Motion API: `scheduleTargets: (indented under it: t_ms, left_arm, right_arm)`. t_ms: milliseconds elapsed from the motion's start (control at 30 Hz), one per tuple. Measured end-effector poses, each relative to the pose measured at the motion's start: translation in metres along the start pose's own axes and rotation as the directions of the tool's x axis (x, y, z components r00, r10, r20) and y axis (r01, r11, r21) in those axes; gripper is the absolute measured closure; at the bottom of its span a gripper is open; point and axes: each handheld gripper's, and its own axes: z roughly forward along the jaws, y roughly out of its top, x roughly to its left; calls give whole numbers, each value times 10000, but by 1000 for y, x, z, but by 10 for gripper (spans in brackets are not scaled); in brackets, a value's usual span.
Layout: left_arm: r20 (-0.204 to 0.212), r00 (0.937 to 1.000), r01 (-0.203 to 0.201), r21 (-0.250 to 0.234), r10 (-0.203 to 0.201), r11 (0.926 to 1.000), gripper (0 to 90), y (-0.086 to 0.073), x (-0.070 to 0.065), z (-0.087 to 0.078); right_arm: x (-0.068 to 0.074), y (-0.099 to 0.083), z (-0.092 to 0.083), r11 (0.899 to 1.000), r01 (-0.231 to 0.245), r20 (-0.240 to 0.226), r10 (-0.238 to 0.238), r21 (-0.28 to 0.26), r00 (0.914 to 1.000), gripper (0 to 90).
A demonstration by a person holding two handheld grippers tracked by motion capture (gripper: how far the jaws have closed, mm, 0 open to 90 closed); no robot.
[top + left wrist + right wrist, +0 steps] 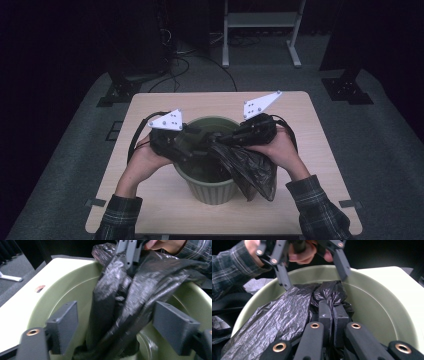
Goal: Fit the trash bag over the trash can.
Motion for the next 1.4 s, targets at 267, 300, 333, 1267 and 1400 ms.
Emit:
scheduleTargets:
  t_ms: [267, 300, 333, 1267, 1400]
  left_arm:
    - [765, 9971, -76, 345, 50, 9994, 652, 2, -1, 4]
    - [695, 9976, -79, 417, 50, 9991, 743, 2, -1, 4]
    - [585, 9983, -15, 474, -13, 9989, 789, 2, -1, 3]
    - [-531, 9962, 714, 318, -697, 9969, 837, -10, -1, -13]
    - [-481, 9971, 606, 359, -588, 9975, 834, -10, -6, -15]
  right_arm:
    - [0, 1, 2, 9999, -129, 130, 130, -32, 9998, 725]
    - [-1, 0, 1, 9998, -196, 243, 196, -18, 9995, 678]
    - [-1, -1, -1, 9997, -241, 394, 243, -44, 9989, 632]
    - [22, -56, -70, 9818, -1554, 787, 1644, -1096, 9832, 647]
    - [22, -59, -64, 9902, -1211, 1345, 1296, -691, 9824, 888]
